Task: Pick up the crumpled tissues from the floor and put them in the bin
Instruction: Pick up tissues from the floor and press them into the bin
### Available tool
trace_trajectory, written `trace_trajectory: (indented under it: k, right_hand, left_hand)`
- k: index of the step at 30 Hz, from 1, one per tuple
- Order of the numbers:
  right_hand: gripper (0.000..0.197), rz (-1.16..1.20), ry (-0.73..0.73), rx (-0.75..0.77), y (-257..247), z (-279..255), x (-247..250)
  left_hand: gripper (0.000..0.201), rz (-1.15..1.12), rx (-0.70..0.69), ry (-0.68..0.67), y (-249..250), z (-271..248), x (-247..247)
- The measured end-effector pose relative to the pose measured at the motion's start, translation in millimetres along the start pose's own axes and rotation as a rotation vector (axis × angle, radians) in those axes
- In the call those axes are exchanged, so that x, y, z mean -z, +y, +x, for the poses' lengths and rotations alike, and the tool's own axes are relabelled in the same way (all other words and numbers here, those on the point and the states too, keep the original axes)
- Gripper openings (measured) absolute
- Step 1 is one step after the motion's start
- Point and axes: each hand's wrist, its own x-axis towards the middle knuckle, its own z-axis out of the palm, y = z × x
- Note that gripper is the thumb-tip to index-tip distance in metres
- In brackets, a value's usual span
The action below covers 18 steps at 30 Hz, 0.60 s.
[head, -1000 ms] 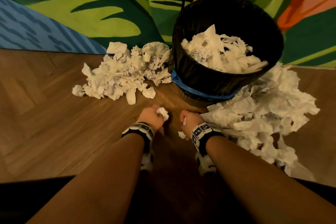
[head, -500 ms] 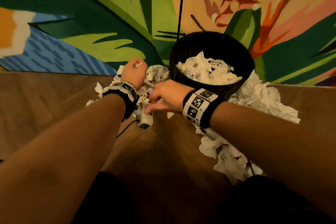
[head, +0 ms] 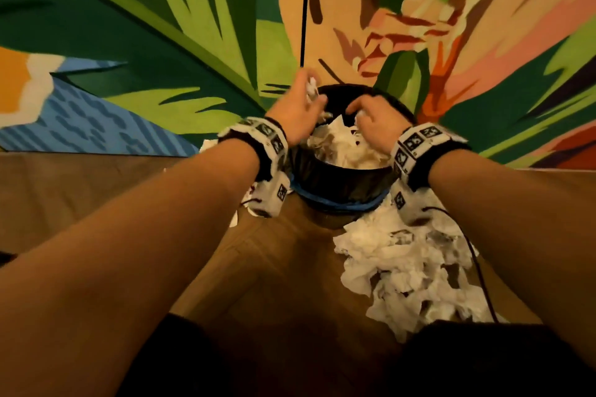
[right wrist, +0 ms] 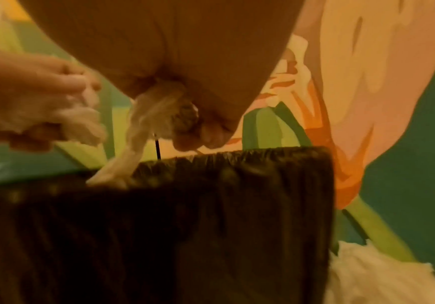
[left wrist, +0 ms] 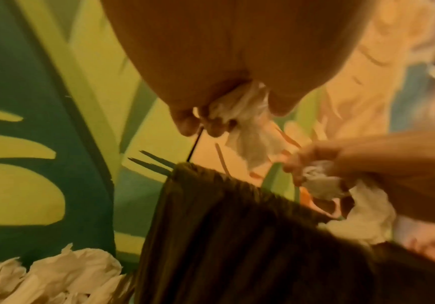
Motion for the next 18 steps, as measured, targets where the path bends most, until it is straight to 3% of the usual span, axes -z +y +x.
trace_trajectory:
  k: [2, 5, 8, 12, 15, 18]
  right_hand:
    - [0.034, -0.110, -0.081, -0.011, 15, -6, -8]
    - [0.039, -0.120, -0.060, -0.008, 31, -15, -12]
    - [0.026, -0.143, -0.065, 0.052, 41, -21, -13]
    - [0.015, -0.185, -0.090, 0.121, 46, -25, -15]
    - [0.035, -0.274, -0.130, 0.145, 44, -26, -14]
    - [0.052, -0.373, -0.155, 0.157, 41, -29, -16]
  left_hand:
    - [0.032, 0.108, 0.018, -0.080, 1, -3, -22]
    - [0.038, 0.266, 0.033, -0.167, -3, -5, -43]
    - [0.035, 0.434, -0.036, -0.267, -15, -5, -48]
    - [0.022, 0.409, -0.068, -0.212, -24, -1, -44]
    - [0.014, 0.362, -0.083, -0.164, -24, 1, -40]
    - [0.019, 0.446, -0.092, -0.236, -20, 1, -36]
